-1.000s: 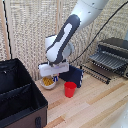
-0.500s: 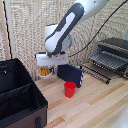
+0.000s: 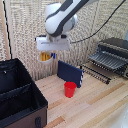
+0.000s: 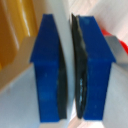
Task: Gently stretch your hand towards the oven tray's handle, obtaining a firm grip, and draw it cautiously out of the oven. Transition your grip to the hot dog bowl, gingerly seizing the edge, and elevate it from the surface. Hover the bowl over the tray, delicately lower it, and temper your grip, establishing the bowl's equilibrium.
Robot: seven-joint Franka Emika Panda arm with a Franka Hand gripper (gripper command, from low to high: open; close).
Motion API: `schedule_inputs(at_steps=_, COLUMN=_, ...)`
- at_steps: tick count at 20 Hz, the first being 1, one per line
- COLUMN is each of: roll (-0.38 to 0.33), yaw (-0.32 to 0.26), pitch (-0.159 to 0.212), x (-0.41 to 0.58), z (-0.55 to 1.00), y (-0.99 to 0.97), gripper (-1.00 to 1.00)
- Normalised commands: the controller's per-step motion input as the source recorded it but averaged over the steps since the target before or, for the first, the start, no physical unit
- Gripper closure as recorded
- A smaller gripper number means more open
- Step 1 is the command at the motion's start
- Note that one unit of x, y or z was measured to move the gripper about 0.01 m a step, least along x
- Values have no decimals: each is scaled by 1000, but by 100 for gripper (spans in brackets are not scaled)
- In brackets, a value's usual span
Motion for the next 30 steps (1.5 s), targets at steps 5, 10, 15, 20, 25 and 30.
schedule_inputs(at_steps=5, roll=0, yaw=-300, pitch=119, x=221, z=890, y=-219, gripper=100)
schedule_inputs(at_steps=10, roll=0, yaw=-274, pitch=52, x=146, z=738, y=-358, gripper=100)
schedule_inputs(at_steps=15, roll=0, yaw=-244, pitch=-27, x=70, z=455, y=-489, gripper=100)
schedule_inputs(at_steps=20, roll=0, yaw=-195, pitch=-96, x=8, z=273, y=-638, gripper=100)
schedule_inputs(at_steps=25, roll=0, yaw=-161, pitch=-106, x=0, z=213, y=-728, gripper=100)
schedule_inputs(at_steps=30, roll=0, yaw=-134, pitch=-105, x=-64, z=144, y=-792, gripper=100)
